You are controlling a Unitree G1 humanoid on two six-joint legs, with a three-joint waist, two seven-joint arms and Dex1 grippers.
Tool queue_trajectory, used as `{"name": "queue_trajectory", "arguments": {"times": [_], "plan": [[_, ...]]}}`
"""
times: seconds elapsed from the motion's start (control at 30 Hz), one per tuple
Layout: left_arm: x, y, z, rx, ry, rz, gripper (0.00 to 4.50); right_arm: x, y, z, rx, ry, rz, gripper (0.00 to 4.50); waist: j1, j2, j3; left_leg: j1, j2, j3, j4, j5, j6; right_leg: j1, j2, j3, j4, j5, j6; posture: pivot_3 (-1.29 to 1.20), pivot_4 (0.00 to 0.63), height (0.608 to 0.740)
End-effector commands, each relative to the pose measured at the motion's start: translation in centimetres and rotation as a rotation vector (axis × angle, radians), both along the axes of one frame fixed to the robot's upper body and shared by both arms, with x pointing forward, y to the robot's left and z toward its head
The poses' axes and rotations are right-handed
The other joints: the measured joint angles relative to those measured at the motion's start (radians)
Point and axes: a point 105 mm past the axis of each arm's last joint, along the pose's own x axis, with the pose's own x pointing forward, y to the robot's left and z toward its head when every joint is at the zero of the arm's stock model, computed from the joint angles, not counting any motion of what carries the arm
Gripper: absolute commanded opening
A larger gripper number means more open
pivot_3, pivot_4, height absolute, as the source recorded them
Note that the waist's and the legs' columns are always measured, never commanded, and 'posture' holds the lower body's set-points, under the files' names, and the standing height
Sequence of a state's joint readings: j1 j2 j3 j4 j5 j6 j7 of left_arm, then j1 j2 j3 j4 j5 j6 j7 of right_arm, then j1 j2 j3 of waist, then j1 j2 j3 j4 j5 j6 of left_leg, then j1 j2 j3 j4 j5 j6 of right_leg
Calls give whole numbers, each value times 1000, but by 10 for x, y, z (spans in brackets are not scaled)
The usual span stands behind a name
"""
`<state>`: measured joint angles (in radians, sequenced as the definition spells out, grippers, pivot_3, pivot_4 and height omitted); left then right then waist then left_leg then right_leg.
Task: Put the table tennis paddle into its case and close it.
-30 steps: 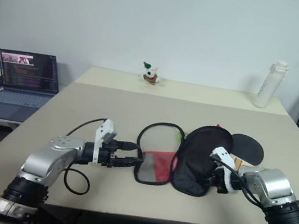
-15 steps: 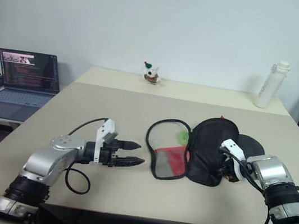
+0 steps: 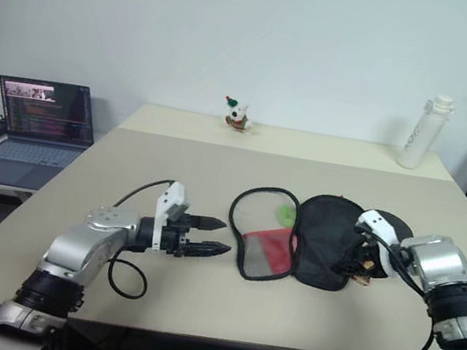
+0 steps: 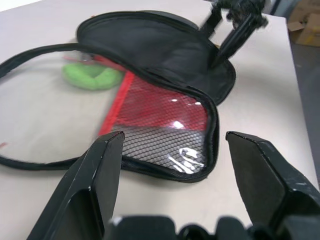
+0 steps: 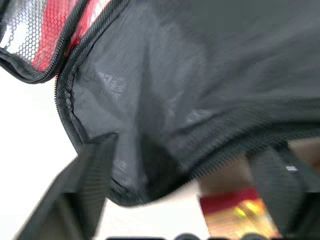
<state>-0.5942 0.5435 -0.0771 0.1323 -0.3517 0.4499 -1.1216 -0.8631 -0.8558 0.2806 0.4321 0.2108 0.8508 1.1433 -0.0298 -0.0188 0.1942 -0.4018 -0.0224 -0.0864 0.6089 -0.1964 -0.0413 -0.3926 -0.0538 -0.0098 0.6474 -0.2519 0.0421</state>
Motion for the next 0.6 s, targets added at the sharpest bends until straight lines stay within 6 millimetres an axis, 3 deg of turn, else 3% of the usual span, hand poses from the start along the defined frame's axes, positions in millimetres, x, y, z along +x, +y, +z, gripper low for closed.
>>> {"name": "queue_trajectory", "arguments": {"times": [0.03, 0.1, 0.27, 0.47, 0.6], "plan": [[1, -3, 16, -12, -58, -26, 3544, -2, -17, 23, 22, -84, -69, 4480, 1, 0, 0, 0, 0, 0, 0, 0, 0, 0, 0, 0, 0, 0, 0, 0, 150, 740], [1, -3, 18, -11, -63, -29, 3544, 0, -25, 31, 41, -135, -138, 4480, -1, 0, 0, 0, 0, 1, 0, 0, 0, 0, 0, 1, 0, 0, 0, 0, 150, 740], [1, -6, 24, -16, -79, -48, 3544, 19, -70, 34, 46, -336, -572, 4480, 0, 0, 0, 0, 0, 1, 0, 0, 0, 0, 0, 1, 1, 0, 0, 0, 150, 740], [5, -9, 31, -4, -98, -75, 3544, 9, -66, 6, 114, -316, -779, 4480, -1, 0, 0, 0, 0, 1, 0, 0, 0, 0, 0, 1, 2, 1, -2, 0, 150, 740], [8, -12, 36, -3, -110, -84, 3544, 4, -57, -7, 126, -302, -822, 4480, -1, 0, 0, 0, 0, 2, 0, 0, 0, -1, 0, 2, 3, 1, -2, 0, 150, 740]]}}
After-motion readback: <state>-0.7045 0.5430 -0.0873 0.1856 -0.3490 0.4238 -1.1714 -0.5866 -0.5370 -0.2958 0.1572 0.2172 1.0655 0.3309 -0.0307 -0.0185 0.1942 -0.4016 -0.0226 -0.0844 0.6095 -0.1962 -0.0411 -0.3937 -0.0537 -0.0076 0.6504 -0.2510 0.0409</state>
